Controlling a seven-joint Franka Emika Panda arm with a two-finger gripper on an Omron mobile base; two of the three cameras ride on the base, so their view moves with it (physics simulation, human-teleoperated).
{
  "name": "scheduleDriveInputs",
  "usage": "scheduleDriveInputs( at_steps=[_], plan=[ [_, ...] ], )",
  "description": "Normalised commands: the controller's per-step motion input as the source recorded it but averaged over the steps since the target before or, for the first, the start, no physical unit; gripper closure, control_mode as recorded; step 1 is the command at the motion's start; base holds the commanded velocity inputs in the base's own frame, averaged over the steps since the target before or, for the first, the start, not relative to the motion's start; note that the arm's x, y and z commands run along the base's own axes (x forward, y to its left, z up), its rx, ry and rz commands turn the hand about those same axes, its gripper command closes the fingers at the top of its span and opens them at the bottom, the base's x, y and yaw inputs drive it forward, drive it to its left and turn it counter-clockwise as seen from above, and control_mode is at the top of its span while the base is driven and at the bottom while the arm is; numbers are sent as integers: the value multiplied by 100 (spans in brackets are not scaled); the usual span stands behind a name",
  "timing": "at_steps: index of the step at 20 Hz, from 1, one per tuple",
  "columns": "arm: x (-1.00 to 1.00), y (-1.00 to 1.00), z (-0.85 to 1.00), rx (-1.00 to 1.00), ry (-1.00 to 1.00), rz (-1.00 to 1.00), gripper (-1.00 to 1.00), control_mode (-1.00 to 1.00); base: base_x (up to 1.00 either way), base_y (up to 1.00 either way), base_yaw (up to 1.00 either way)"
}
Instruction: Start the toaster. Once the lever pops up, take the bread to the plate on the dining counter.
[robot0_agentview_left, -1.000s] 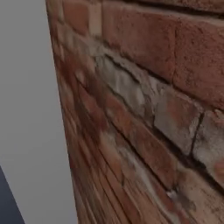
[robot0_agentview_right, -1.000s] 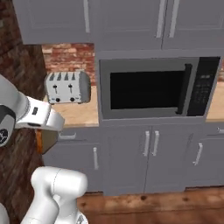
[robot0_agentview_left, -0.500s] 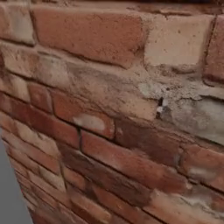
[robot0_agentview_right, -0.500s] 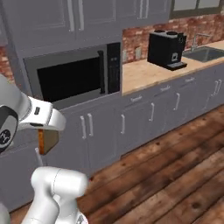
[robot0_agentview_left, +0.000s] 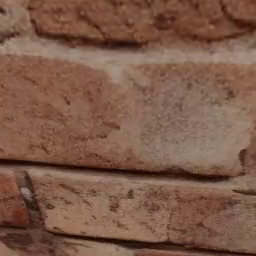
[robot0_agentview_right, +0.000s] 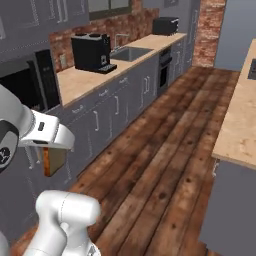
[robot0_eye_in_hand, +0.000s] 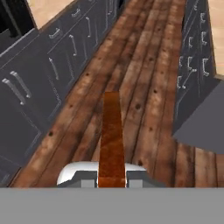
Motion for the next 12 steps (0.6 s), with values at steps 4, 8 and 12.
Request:
scheduleDriveInputs(
  at_steps=[4, 8, 12],
  plan=[
    [0, 0, 0, 0, 0, 0, 100, 100, 0, -32, -60],
    [0, 0, 0, 0, 0, 0, 100, 100, 15, -64, -48],
    [0, 0, 0, 0, 0, 0, 100, 100, 46, -100, -23]
  ],
)
